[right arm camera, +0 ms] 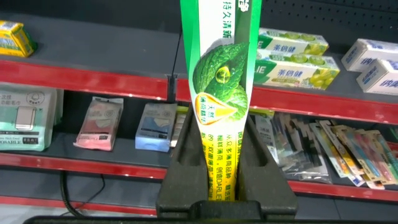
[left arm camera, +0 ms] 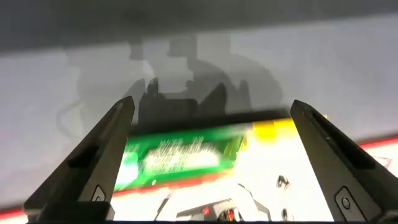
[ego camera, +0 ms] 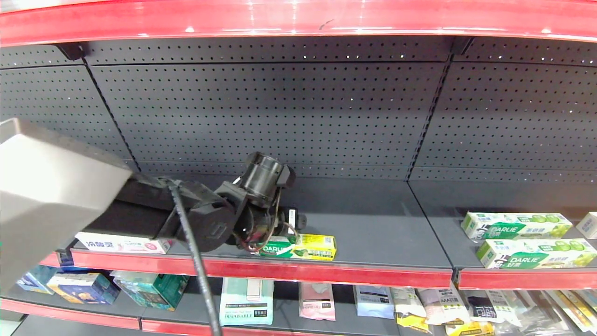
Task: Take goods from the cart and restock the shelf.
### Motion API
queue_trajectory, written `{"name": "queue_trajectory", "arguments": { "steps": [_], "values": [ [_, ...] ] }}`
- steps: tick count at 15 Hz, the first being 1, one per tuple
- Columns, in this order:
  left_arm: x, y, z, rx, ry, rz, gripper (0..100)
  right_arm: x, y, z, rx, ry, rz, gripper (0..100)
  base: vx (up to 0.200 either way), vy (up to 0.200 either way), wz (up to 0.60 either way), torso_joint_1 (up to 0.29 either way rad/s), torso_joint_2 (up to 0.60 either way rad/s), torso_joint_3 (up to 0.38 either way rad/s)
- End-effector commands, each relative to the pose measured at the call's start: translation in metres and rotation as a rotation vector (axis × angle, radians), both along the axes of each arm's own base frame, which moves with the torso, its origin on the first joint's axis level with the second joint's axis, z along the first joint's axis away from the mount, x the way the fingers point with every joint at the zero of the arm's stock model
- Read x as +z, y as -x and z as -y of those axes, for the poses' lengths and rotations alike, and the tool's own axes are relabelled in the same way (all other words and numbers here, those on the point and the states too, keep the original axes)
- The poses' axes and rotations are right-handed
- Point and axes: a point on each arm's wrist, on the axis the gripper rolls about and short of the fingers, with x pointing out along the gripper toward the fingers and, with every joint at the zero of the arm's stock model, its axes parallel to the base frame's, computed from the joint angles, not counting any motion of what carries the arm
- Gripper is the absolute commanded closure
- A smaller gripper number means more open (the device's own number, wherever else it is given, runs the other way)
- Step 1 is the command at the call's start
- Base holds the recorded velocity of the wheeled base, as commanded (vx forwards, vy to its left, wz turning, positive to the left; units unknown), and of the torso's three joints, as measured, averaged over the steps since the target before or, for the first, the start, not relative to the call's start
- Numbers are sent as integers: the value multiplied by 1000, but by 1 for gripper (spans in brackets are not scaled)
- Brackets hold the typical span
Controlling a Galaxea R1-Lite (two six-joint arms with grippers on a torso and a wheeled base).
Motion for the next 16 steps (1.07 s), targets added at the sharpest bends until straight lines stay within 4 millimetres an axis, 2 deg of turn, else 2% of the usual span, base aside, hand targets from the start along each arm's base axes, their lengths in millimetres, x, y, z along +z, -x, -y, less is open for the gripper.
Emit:
{"name": "queue_trajectory", "arguments": {
  "steps": [1,2,3,5,7,9,11,14,16],
  "values": [
    [21,38,-40,18,2,1,0,22,-8,1,-10,-6,-41,100,0,0,0,0,0,0],
    [26,51,-54,29,4,2,0,30,-13,1,-4,-9,-69,100,0,0,0,0,0,0],
    [28,58,-60,31,6,4,0,32,-16,2,-1,-11,-84,100,0,0,0,0,0,0],
    [34,99,-95,42,9,11,0,35,-33,3,38,-28,-195,100,0,0,0,0,0,0],
    [30,145,-128,37,12,20,0,36,-41,2,74,-33,-246,100,0,0,0,0,0,0],
    [28,179,-152,0,15,69,0,41,-50,3,99,-26,-285,100,0,0,0,0,0,0],
    [29,218,-180,-56,38,164,0,53,-75,0,172,-17,-296,100,0,0,0,0,0,0],
    [33,241,-197,-62,47,208,0,63,-119,1,137,7,-173,100,0,0,0,0,0,0],
    [35,250,-204,-74,46,246,0,66,-123,0,142,13,-205,100,0,0,0,0,0,0]
  ]
}}
